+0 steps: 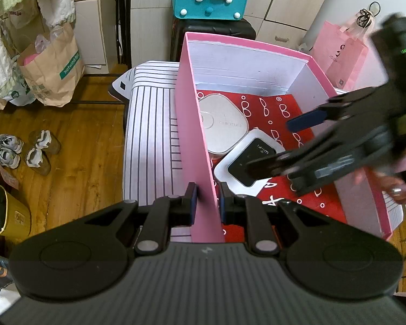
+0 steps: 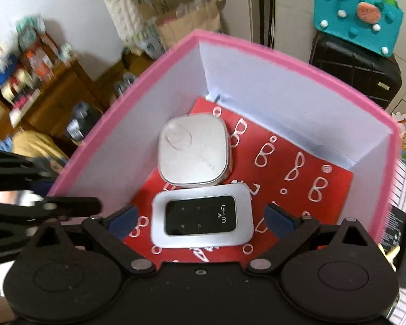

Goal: Organize rigid objects
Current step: 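Carry the white router into the box beside the beige case, release, then grasp the cream plug adapter with the right gripper and lift it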

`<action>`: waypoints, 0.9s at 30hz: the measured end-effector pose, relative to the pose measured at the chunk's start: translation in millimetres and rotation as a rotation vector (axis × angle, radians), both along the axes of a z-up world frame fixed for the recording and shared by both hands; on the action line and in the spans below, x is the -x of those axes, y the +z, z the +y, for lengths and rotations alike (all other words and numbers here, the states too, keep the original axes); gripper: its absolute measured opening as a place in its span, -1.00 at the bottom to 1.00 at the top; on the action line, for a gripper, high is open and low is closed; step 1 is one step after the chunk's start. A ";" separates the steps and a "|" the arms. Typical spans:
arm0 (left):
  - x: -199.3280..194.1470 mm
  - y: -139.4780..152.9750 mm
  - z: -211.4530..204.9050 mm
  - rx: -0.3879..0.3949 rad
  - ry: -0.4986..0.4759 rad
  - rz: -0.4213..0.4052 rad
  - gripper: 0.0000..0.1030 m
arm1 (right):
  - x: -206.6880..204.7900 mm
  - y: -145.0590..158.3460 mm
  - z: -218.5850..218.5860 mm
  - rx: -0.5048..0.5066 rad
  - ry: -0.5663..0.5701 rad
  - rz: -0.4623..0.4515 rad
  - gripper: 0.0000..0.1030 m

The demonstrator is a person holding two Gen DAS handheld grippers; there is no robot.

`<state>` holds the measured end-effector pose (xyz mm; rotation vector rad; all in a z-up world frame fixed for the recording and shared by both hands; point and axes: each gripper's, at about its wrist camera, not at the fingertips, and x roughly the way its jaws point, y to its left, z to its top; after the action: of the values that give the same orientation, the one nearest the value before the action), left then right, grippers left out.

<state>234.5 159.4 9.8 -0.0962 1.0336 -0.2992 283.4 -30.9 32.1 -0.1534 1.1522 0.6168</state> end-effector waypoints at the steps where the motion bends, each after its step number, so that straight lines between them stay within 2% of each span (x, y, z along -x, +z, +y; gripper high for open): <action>1: 0.1 0.1 -0.3 -0.002 0.000 -0.001 -0.71 | 3.0 8.0 -7.7 -0.025 -0.004 -0.017 0.96; 5: 0.5 -0.3 -1.3 -0.006 -0.001 -0.002 -0.71 | 30.0 40.1 -44.8 -0.135 -0.032 -0.112 0.96; 9: -0.6 0.2 -1.7 -0.012 -0.010 0.004 -0.71 | 56.3 61.4 -90.4 -0.196 -0.074 -0.272 0.96; 13: -0.5 0.8 -2.9 -0.021 -0.016 0.003 -0.71 | 87.0 61.9 -134.6 -0.196 -0.168 -0.415 0.96; 17: 1.2 0.7 -6.8 -0.037 -0.007 -0.008 -0.72 | 109.2 52.1 -179.8 -0.162 -0.249 -0.498 0.96; 23: 4.1 2.8 -15.0 -0.084 0.002 -0.020 -0.74 | 126.0 19.1 -230.3 -0.125 -0.388 -0.526 0.91; 25: 4.1 3.1 -16.7 -0.094 0.005 -0.022 -0.74 | 126.6 4.4 -241.5 -0.134 -0.440 -0.509 0.82; 27: 4.6 3.1 -19.1 -0.107 0.007 -0.025 -0.74 | 124.2 -11.4 -249.0 -0.173 -0.482 -0.457 0.64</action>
<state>229.9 140.3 12.9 0.0002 1.0220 -0.2373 159.2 -279.9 20.7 0.1274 0.6521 0.2294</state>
